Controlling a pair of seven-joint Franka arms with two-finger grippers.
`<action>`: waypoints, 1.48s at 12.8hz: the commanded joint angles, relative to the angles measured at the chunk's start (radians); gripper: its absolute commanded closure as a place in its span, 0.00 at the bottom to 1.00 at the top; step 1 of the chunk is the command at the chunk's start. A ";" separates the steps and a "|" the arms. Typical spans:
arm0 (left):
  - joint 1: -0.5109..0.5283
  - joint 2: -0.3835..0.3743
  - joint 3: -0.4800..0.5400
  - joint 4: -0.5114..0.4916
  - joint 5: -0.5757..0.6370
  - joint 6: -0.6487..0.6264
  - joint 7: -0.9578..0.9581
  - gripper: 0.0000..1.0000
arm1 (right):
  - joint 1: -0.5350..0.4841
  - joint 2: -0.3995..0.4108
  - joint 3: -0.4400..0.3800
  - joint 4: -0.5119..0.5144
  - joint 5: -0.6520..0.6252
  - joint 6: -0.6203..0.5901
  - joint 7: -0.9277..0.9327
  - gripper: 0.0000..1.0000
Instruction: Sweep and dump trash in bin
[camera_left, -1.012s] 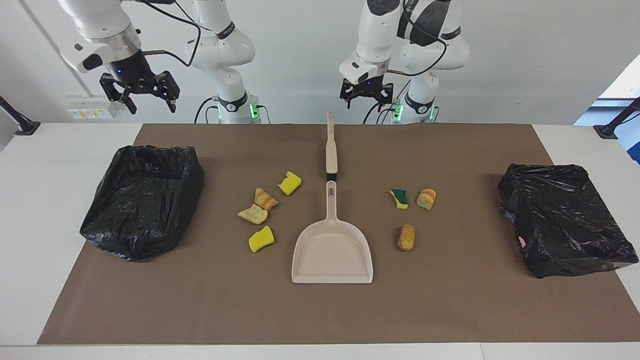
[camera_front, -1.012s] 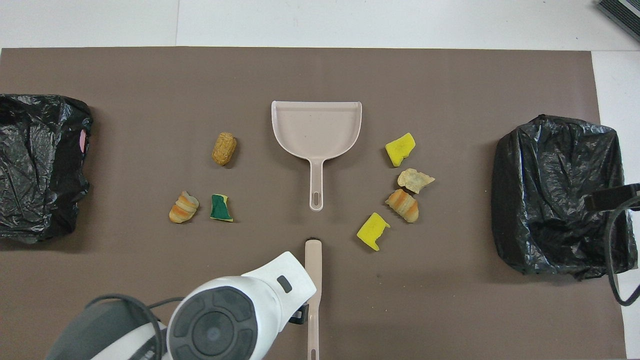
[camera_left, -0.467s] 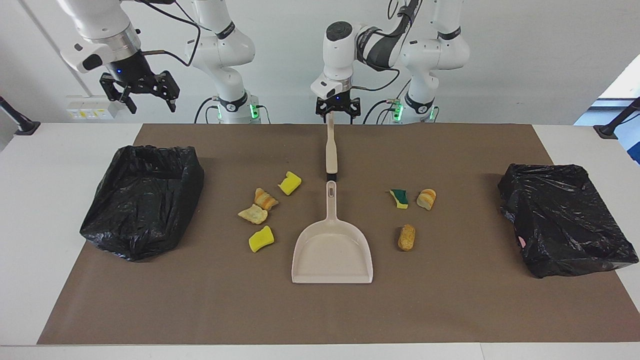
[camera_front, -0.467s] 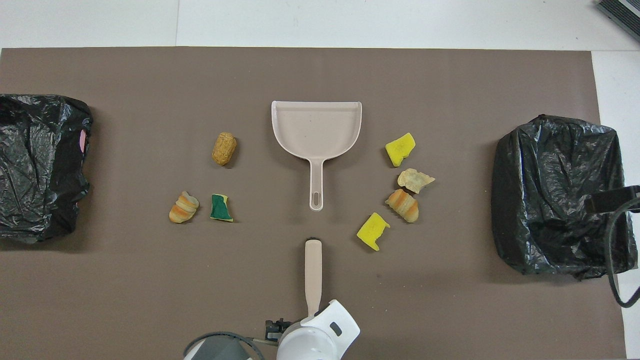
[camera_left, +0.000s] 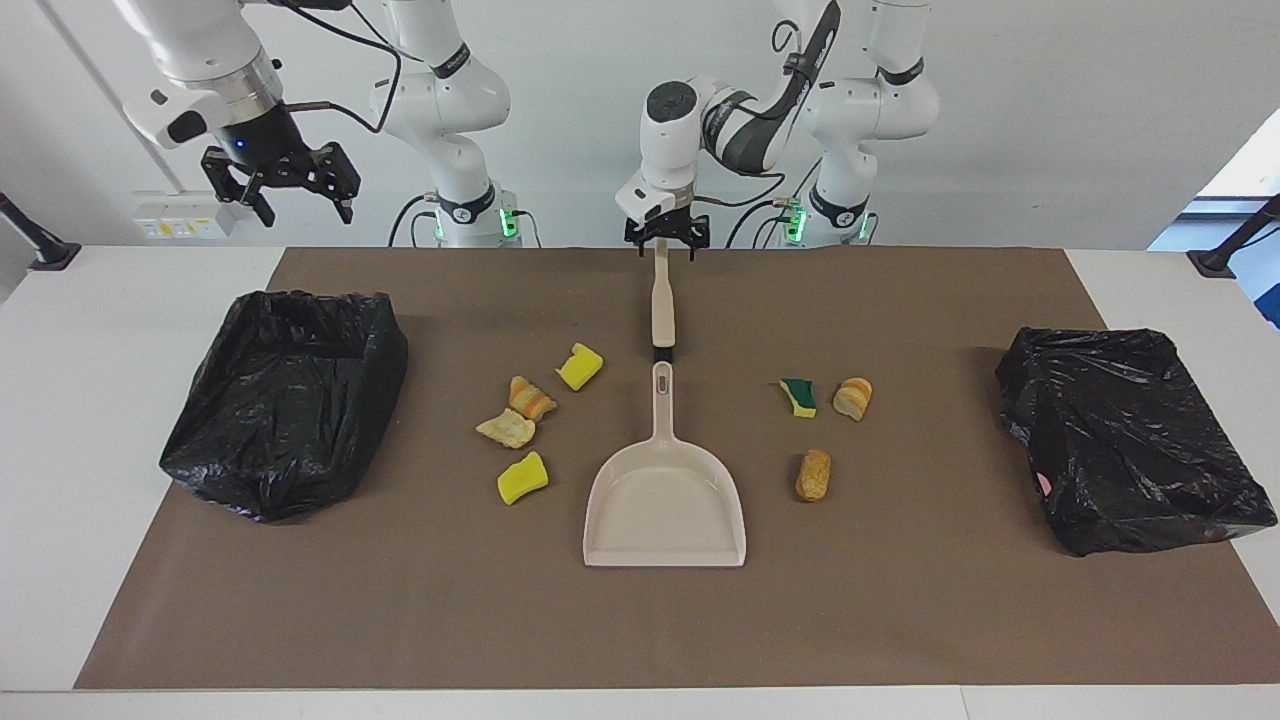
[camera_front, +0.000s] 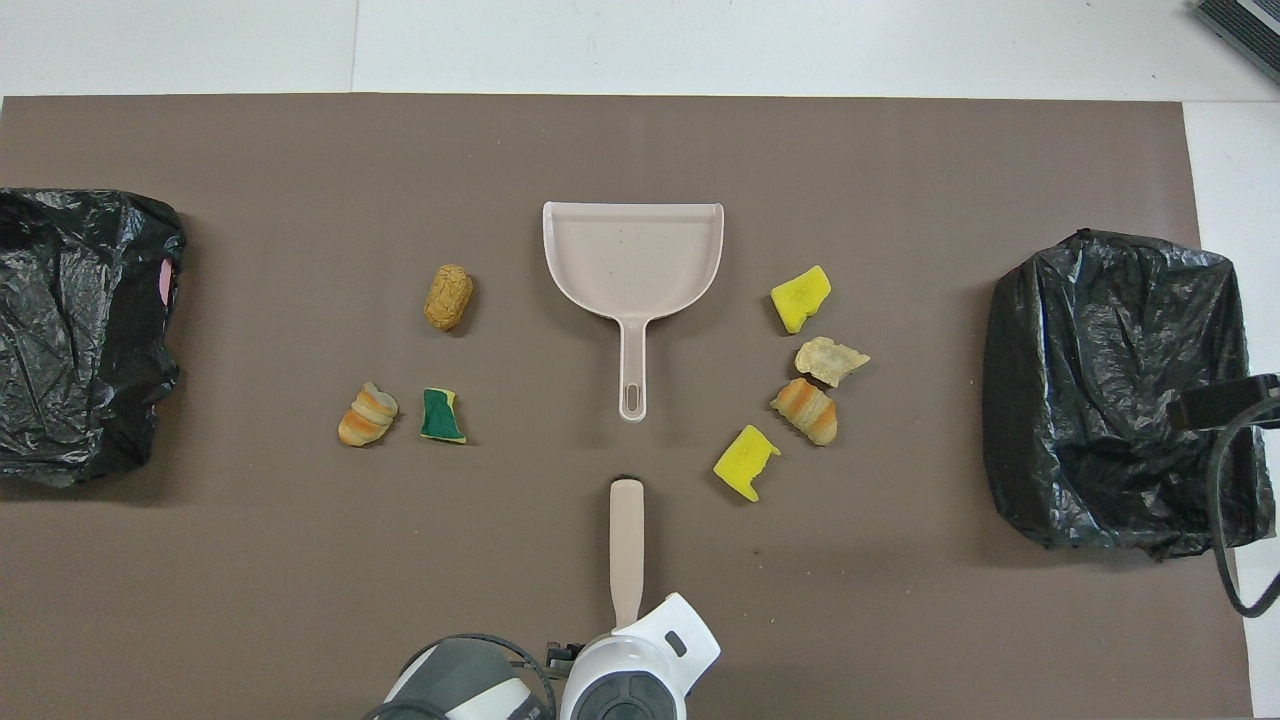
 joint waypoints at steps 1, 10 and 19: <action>0.001 0.010 -0.004 -0.003 -0.010 0.009 0.021 0.00 | 0.012 -0.021 0.017 -0.030 -0.011 0.006 0.050 0.00; 0.011 0.010 0.006 0.020 -0.007 -0.032 0.033 1.00 | 0.093 0.185 0.101 0.098 0.083 0.054 0.264 0.00; 0.007 -0.126 0.388 0.080 0.082 -0.293 0.205 1.00 | 0.186 0.412 0.178 0.182 0.150 0.240 0.596 0.00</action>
